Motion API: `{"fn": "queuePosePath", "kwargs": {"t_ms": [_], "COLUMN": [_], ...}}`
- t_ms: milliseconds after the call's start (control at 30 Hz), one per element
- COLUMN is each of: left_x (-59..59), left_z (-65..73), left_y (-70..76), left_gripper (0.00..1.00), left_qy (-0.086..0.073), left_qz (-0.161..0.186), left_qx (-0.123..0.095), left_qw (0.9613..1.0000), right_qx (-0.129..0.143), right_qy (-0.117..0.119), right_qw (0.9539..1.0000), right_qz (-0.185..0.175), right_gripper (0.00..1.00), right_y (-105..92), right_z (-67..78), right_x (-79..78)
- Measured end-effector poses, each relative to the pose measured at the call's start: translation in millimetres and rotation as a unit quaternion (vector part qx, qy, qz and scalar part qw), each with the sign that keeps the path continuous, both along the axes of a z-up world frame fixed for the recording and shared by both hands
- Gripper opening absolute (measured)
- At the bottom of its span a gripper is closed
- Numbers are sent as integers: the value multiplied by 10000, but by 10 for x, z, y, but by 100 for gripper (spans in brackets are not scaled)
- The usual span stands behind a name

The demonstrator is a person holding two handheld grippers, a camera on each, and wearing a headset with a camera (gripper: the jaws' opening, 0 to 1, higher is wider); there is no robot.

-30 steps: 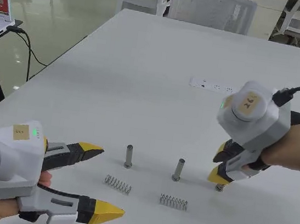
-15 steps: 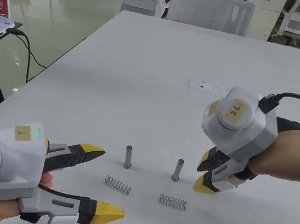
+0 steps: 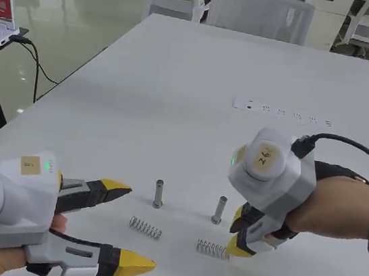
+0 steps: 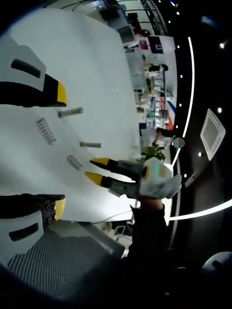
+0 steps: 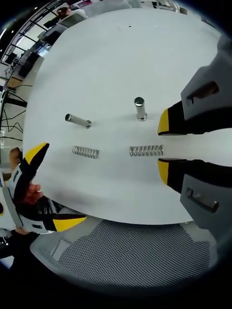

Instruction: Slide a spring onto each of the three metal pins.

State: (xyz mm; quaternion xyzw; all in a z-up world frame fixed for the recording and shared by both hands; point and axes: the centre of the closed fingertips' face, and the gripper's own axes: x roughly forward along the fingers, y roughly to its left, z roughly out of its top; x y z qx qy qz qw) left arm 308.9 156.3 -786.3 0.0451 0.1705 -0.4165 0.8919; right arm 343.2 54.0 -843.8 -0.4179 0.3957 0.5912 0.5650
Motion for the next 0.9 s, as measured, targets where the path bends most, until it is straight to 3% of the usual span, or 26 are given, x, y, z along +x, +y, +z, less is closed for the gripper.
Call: {"fn": "queuePosePath", "kwargs": {"t_ms": [467,900], "left_x": [-4,-6], "left_z": [-13,-16], "left_y": [-3,-11], "left_gripper": [67,66], "left_qy": [25,44], "left_qz": [-31,-80], "left_qx": [-13,-27], "left_qw": [10000,10000], "right_qx": [-178,-309], "right_qy": [80,9], "right_qw": [9998,9995], "right_qz": [47,73], "right_gripper": [13,8], "right_y": [20,-1], "right_z": [-188,-258], "right_x": [-51,-45]}}
